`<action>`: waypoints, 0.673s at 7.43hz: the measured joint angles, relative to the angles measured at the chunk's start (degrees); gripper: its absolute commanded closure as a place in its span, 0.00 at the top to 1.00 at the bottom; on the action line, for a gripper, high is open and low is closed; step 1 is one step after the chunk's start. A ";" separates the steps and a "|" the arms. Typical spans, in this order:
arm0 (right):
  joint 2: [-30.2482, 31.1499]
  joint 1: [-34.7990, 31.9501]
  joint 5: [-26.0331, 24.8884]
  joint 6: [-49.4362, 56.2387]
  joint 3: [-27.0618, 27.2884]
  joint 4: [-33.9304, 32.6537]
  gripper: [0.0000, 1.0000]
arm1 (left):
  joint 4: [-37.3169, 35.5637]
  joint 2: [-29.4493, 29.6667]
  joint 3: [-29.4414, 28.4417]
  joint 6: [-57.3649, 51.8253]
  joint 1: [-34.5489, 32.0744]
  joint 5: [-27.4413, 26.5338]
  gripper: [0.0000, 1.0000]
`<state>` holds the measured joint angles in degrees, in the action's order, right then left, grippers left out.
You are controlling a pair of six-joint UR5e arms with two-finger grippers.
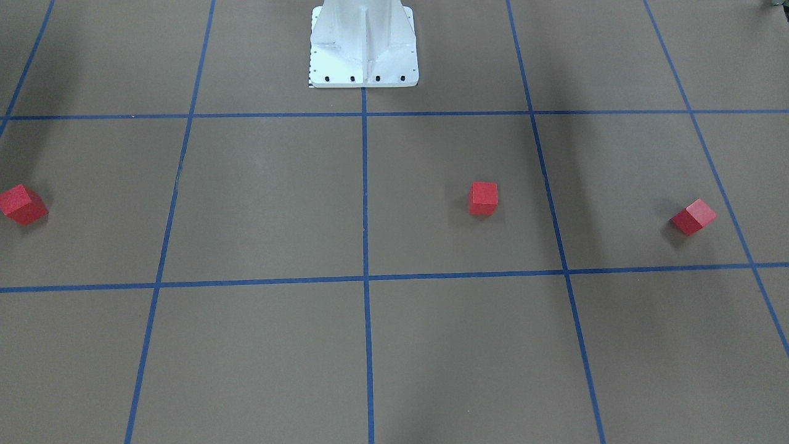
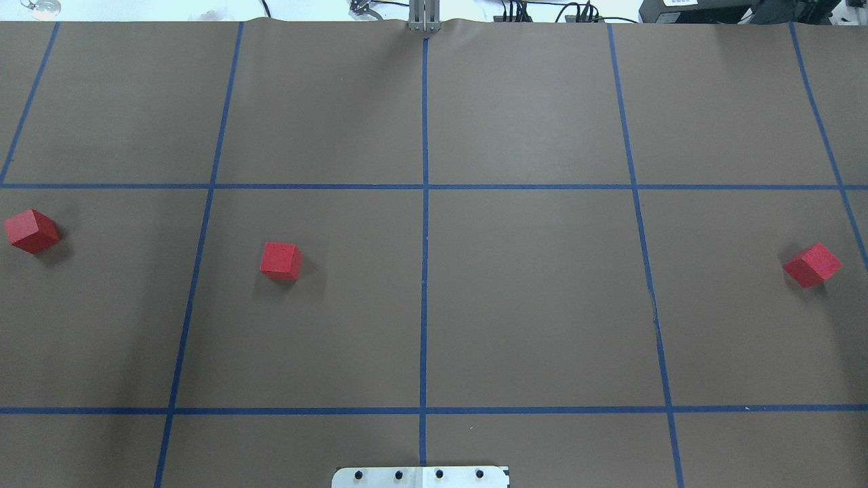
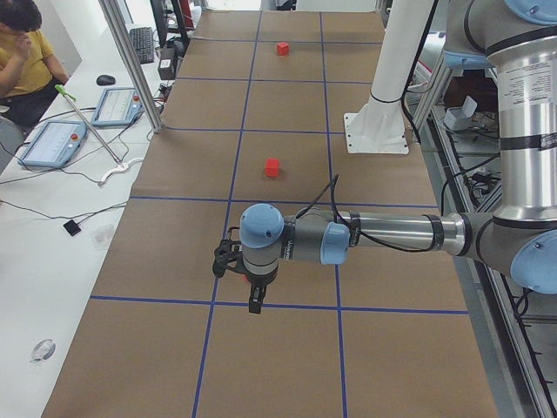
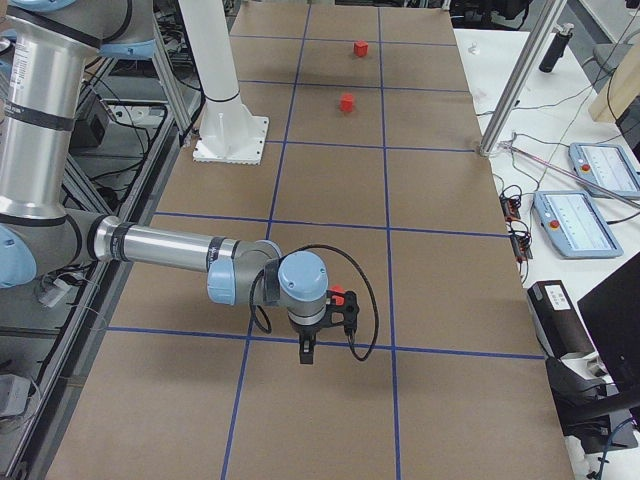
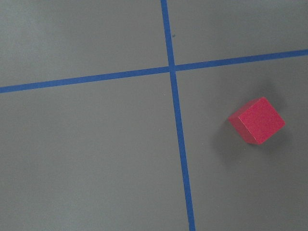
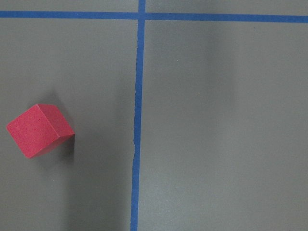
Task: Form red blocks into L shape at center
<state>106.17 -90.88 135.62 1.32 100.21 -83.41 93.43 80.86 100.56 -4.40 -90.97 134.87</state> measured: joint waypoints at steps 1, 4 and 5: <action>0.00 0.00 0.01 0.00 0.00 0.00 1.00 | 0.00 0.00 0.03 0.02 0.00 -0.03 1.00; -0.19 -0.01 0.29 -0.02 0.58 0.09 1.00 | 0.04 -0.34 0.20 0.08 0.06 -0.20 1.00; -0.27 -0.02 0.44 -0.06 1.05 0.12 1.00 | 0.08 -0.32 0.23 0.27 0.07 -0.26 1.00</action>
<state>105.90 -90.90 136.06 1.26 101.25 -83.29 93.51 80.53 100.79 -4.12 -90.90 134.61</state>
